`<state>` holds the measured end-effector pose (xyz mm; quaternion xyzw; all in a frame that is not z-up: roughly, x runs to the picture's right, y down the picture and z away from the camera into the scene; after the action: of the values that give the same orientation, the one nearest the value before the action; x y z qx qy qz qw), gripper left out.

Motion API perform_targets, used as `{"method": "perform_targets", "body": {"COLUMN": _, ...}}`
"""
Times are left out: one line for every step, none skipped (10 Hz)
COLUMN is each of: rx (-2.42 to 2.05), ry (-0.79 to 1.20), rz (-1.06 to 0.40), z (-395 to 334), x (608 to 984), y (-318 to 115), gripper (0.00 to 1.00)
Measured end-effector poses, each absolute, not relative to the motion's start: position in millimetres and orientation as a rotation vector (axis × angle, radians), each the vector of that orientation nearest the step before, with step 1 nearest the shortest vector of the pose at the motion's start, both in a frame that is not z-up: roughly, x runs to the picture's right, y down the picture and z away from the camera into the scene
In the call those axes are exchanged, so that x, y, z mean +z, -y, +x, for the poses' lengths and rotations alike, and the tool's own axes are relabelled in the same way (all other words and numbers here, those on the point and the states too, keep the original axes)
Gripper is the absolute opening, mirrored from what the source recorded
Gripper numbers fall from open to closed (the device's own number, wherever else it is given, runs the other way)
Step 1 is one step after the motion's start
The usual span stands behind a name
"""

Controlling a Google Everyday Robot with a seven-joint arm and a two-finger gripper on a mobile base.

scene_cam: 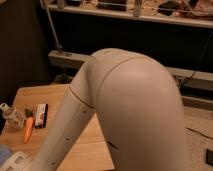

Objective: Push the ceramic bowl across the table

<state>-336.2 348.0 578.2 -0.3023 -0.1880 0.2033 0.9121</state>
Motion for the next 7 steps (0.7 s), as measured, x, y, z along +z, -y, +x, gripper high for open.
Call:
{"method": "perform_targets", "body": {"rx": 0.434, "ry": 0.388, "rz": -0.617, "z": -333, "x": 579, "y": -344, "gripper": 0.00}}
{"method": "perform_targets", "body": {"rx": 0.461, "ry": 0.383, "rz": -0.606, "z": -326, "x": 581, "y": -337, "gripper": 0.00}}
{"method": "perform_targets", "body": {"rx": 0.484, "ry": 0.370, "rz": -0.590, "z": -320, "x": 585, "y": -331, "gripper": 0.00}}
{"method": "perform_targets", "body": {"rx": 0.484, "ry": 0.370, "rz": -0.591, "z": -320, "x": 585, "y": -332, "gripper": 0.00}}
{"method": "perform_targets", "body": {"rx": 0.481, "ry": 0.370, "rz": -0.591, "z": -321, "x": 585, "y": -333, "gripper": 0.00}}
{"method": "perform_targets", "body": {"rx": 0.482, "ry": 0.370, "rz": -0.591, "z": -320, "x": 585, "y": -332, "gripper": 0.00}}
{"method": "perform_targets", "body": {"rx": 0.481, "ry": 0.370, "rz": -0.591, "z": -320, "x": 585, "y": -333, "gripper": 0.00}}
